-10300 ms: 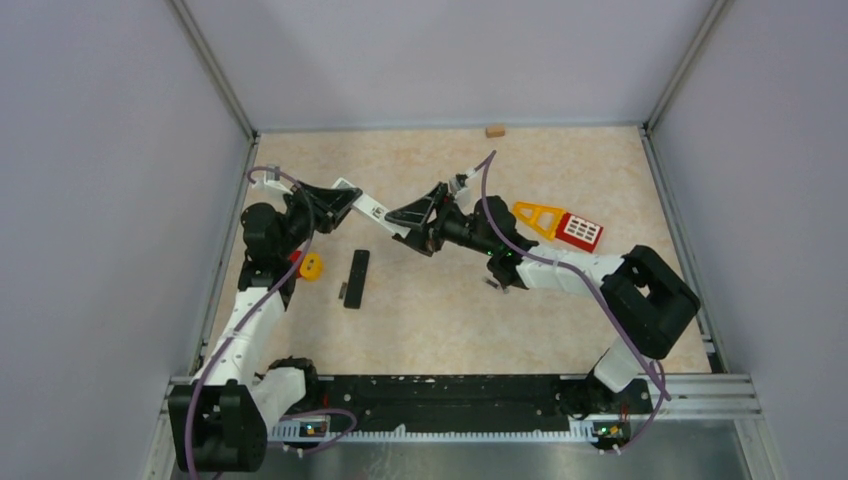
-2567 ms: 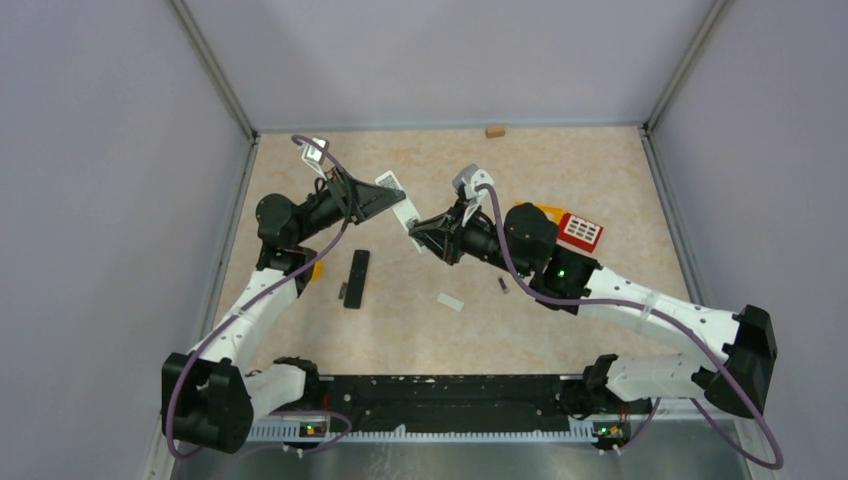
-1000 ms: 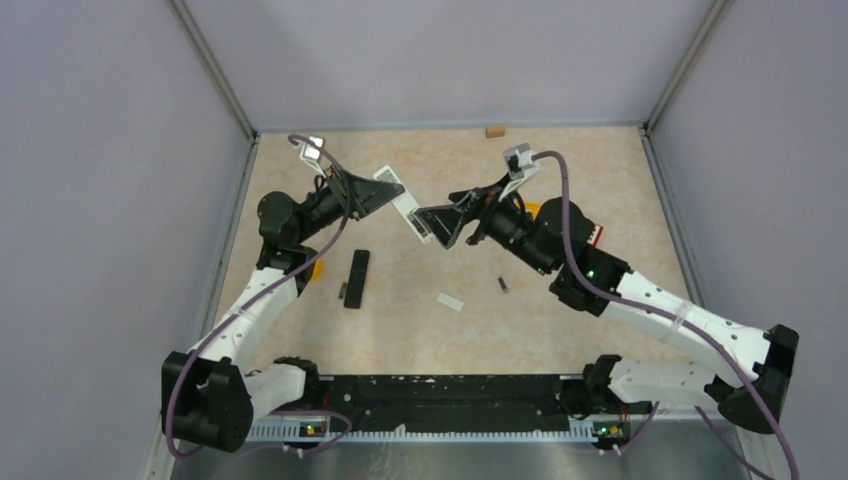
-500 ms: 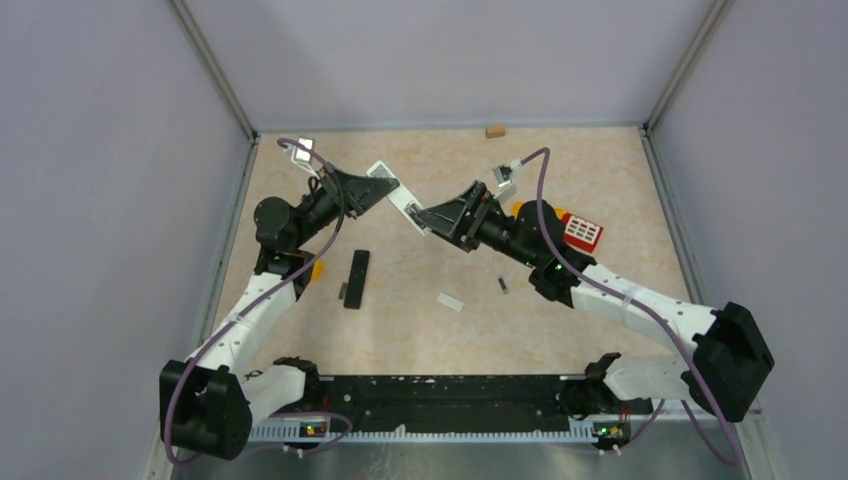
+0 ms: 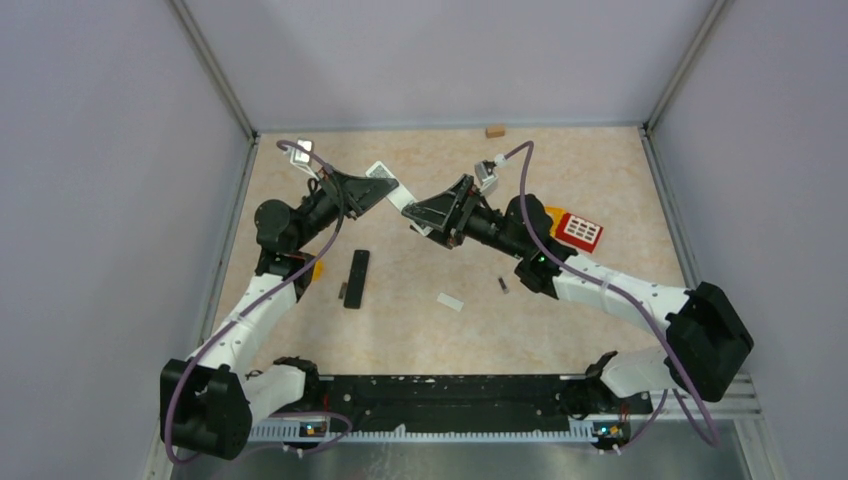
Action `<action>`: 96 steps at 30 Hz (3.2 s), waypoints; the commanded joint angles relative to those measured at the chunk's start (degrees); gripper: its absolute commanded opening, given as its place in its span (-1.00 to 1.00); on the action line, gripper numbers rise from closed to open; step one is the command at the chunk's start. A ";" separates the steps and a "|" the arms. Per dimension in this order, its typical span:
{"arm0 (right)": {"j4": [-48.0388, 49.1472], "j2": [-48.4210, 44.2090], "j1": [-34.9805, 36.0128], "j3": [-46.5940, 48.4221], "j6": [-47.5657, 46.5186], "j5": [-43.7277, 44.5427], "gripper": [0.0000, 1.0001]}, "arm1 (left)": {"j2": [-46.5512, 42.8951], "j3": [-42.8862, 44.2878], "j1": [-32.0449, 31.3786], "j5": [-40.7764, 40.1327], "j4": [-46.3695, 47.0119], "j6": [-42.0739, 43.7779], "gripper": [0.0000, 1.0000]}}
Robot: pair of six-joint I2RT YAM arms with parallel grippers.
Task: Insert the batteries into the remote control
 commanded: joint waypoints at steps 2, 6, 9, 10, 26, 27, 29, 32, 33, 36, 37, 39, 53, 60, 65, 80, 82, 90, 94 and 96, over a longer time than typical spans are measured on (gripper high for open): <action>6.26 2.23 -0.07 4.01 3.08 -3.28 0.72 | -0.66 0.40 -0.10 1.00 3.88 0.48 -1.00; 6.20 2.92 -0.10 4.61 3.13 -3.48 0.68 | -1.27 0.40 -0.10 1.57 2.74 1.41 -1.00; 5.91 3.49 -0.07 5.14 3.13 -3.84 0.57 | -1.63 0.38 -0.10 1.89 1.93 2.16 -1.00; 5.60 3.79 -0.08 5.52 3.13 -4.17 0.54 | -1.75 0.41 -0.10 1.94 1.67 2.39 -1.00; 4.74 4.15 -0.05 5.75 3.57 -4.80 -0.10 | -1.73 0.40 -0.10 1.52 0.26 4.07 -1.00; 5.05 4.14 -0.04 5.67 3.63 -4.80 -0.13 | -1.82 0.37 -0.10 1.44 0.12 4.01 -1.00; 6.12 4.04 -0.10 5.26 3.65 -4.92 -0.21 | -1.85 0.38 -0.10 1.27 0.10 3.76 -1.00; 7.40 3.98 -0.05 4.27 3.66 -4.72 -0.31 | -1.76 0.58 -0.10 0.90 -0.01 2.62 -1.00; 7.65 3.97 -0.07 3.93 3.66 -4.64 -0.33 | -1.63 0.66 -0.10 0.90 -0.02 2.11 -1.00; 8.26 4.06 -0.10 3.49 3.38 -4.49 -0.33 | -1.32 1.20 -0.10 1.37 0.01 0.90 -1.00; 8.35 4.02 -0.10 3.38 2.99 -4.41 -0.29 | -1.31 1.27 -0.10 1.39 -0.03 0.81 -1.00; 8.77 3.68 -0.09 3.03 1.85 -4.21 0.02 | -1.46 1.16 -0.10 1.28 -0.12 0.99 -1.00; 11.70 -2.05 -1.94 -3.90 -3.78 -5.51 0.15 | -2.19 0.06 -0.10 0.34 -4.13 3.61 -1.00; 5.71 -3.34 -1.94 -4.21 -8.33 -3.94 -0.59 | -2.05 0.07 -0.10 1.20 -4.93 2.80 -1.00; 5.43 -5.04 -2.01 -5.50 -10.98 -3.35 0.27 | -3.03 0.23 -0.10 0.57 -8.29 5.95 -1.00; -51.91 -12.76 -8.89 0.22 -39.42 21.58 0.13 | -4.96 0.07 1.73 -2.57 -24.43 21.34 -1.00; -57.15 -11.35 -8.89 0.40 -40.93 28.19 0.09 | -5.68 0.03 1.75 -2.80 -26.33 23.48 -1.00; -59.27 -4.67 -8.97 -1.44 -46.00 32.72 0.18 | -6.41 -1.60 1.66 1.28 -24.36 24.57 -1.00; -58.55 -0.10 -8.97 -0.68 -48.55 30.29 0.13 | -5.85 -2.87 1.66 6.56 -19.33 22.67 -1.00; -58.87 1.68 -8.95 0.00 -48.89 30.43 -0.02 | -5.51 -3.46 1.66 9.67 -14.91 21.24 -1.00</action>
